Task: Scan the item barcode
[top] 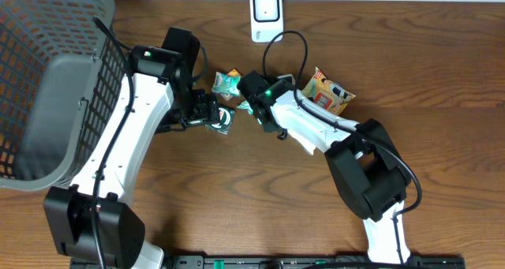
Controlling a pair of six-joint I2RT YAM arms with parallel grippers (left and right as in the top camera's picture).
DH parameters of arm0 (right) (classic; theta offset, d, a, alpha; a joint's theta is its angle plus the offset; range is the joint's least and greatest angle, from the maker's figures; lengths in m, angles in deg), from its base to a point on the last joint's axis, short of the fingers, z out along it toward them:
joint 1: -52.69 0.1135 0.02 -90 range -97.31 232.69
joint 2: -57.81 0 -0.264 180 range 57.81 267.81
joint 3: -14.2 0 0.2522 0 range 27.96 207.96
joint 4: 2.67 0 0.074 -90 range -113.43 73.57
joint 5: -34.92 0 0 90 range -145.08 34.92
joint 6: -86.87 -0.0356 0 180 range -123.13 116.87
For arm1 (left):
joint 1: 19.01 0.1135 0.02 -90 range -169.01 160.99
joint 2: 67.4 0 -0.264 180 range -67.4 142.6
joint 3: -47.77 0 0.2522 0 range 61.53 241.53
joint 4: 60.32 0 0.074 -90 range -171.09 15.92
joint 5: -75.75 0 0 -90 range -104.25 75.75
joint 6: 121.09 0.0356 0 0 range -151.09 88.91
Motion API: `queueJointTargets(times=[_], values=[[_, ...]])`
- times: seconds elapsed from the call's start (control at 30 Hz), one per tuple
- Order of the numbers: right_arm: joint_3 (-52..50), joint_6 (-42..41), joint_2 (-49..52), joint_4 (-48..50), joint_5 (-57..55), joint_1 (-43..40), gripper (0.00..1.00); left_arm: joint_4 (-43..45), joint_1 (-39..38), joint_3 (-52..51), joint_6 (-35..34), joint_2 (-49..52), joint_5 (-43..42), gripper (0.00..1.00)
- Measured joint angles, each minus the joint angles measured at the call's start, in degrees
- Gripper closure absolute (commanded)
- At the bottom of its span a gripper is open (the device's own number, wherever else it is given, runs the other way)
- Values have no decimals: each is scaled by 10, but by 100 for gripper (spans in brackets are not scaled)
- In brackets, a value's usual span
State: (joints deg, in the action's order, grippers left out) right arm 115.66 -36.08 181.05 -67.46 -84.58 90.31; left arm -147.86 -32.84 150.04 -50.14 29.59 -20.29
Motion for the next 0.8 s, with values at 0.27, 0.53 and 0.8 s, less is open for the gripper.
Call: queueJointTargets(times=[0.27, 0.53, 0.8], values=[[4, 12, 12, -25, -33, -18, 99, 0, 0, 0, 0, 0, 0, 2], [35, 75, -15, -56, 31, -39, 99, 0, 0, 0, 0, 0, 0, 2], [74, 212, -151, -55, 311, -141, 99, 0, 0, 0, 0, 0, 0, 2]])
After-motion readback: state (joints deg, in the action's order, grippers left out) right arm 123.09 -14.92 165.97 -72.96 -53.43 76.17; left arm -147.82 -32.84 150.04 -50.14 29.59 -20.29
